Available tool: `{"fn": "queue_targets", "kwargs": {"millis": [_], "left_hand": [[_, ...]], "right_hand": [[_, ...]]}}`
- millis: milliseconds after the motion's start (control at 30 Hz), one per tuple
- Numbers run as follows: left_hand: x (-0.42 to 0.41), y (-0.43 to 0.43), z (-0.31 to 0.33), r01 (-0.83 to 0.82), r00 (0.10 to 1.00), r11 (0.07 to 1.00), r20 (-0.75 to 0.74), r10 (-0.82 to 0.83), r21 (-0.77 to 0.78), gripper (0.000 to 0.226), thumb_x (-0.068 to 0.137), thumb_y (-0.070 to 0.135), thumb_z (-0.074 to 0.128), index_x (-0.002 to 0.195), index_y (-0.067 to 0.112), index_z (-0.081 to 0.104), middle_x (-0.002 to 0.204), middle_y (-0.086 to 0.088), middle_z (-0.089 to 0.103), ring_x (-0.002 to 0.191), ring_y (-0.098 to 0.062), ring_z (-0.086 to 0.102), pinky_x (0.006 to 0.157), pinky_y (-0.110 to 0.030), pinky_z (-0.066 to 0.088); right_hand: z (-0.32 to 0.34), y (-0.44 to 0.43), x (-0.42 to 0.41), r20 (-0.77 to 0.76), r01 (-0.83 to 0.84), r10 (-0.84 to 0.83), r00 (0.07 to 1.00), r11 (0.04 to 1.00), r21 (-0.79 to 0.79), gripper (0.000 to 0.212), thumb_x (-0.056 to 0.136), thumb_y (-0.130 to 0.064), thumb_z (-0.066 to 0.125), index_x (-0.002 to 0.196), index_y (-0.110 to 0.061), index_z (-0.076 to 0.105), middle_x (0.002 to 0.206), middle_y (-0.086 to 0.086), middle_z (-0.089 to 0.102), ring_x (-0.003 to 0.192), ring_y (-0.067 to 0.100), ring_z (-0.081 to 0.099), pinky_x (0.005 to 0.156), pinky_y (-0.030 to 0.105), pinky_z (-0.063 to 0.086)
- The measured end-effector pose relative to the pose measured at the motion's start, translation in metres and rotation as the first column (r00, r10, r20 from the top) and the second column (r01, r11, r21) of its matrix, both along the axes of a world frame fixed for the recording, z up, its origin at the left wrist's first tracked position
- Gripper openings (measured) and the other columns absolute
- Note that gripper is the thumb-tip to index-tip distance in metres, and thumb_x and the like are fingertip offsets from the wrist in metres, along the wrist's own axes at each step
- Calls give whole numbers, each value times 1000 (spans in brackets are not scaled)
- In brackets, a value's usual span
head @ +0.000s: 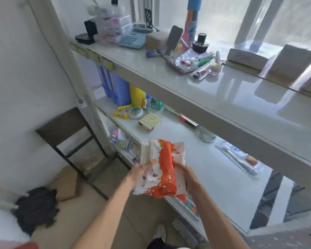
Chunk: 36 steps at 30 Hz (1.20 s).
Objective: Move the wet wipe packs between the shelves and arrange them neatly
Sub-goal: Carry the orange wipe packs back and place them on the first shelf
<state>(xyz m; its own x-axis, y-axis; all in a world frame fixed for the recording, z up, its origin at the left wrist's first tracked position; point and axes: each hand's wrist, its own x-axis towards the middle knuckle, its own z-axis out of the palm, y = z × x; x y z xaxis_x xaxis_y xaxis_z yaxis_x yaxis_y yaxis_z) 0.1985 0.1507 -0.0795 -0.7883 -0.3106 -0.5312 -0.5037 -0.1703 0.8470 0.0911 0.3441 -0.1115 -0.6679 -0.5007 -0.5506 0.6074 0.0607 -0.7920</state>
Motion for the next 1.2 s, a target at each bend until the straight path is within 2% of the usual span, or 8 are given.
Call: {"fn": "queue_targets", "kwargs": {"millis": [267,433,567,667,867,933,1033,1200], "left_hand": [[-119,-23,2,134,990,987,64,-128,-91,68,73,59,81,125,18,66,115,-4,72,109,-22,66,93,-40,52],[-176,-45,-14,334,940,932,120,-318,-140,91,70,67,80,138,12,53,124,-3,65,109,-21,63,77,-32,50],[-208,-72,-43,359,932,919,118,-343,-164,103,55,79,83,127,7,66,105,-1,76,106,-25,66,89,-38,48],[-216,-77,-40,425,905,899,76,-419,-108,57,75,59,82,116,24,62,105,8,68,104,-15,60,88,-34,44],[-242,-91,-43,512,859,857,41,-510,-58,68,80,41,82,134,9,55,115,1,65,77,0,64,42,-7,45],[-245,-98,-41,543,839,839,11,-543,-32,70,81,38,81,137,5,54,122,-2,65,82,3,68,56,-13,50],[-247,-103,-39,549,833,835,-54,-550,-35,90,79,38,82,153,13,37,145,-2,52,131,-21,52,103,-40,43],[-239,-110,-43,525,829,833,-116,-546,-174,106,86,43,80,165,15,15,167,-9,29,150,-32,34,117,-53,33]], "right_hand": [[-22,-17,-84,13,239,-242,970,965,111,74,60,-52,88,119,-10,74,110,21,77,108,48,70,93,64,56],[-29,-34,-97,-202,358,-311,929,897,262,56,83,-63,66,113,-16,70,108,15,77,99,39,73,93,58,58],[-29,-49,-97,-431,363,-19,902,572,735,75,97,-68,42,137,-6,53,134,21,53,127,38,47,109,50,40],[-33,-47,-100,-408,383,-102,907,599,703,71,100,-63,42,137,-4,50,133,20,46,129,38,43,111,50,38],[-36,-77,-100,-418,509,-298,858,595,622,77,95,-69,44,147,-12,43,130,17,46,127,37,47,110,52,42],[-39,-87,-104,-425,535,-327,844,574,620,81,92,-74,40,144,-12,46,128,16,49,123,37,51,108,54,44],[-32,-96,-105,-445,555,-334,831,553,621,81,93,-75,39,140,-11,50,129,16,55,122,36,54,105,50,47],[-26,-105,-91,-468,604,-383,796,472,642,58,101,-50,55,140,-7,51,130,17,56,121,34,56,104,45,47]]}}
